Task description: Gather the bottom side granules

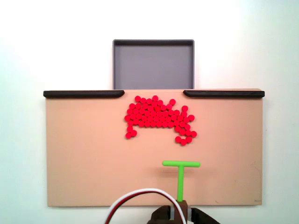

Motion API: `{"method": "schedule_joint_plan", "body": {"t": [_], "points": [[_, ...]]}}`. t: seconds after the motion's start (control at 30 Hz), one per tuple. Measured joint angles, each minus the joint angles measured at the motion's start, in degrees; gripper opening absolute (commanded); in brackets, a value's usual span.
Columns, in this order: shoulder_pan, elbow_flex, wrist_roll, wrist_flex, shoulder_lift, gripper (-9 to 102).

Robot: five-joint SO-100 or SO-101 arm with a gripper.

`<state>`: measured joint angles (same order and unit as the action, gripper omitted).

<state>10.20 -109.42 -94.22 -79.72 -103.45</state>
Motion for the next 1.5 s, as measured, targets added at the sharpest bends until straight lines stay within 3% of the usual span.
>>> {"method": "schedule_joint_plan", "body": {"t": [0.63,1.5], "points": [[2.5,-10.6,-5.8,10.5,0.4,0],[3.0,-9.3,-7.4,17.8,7.6,0]]}}
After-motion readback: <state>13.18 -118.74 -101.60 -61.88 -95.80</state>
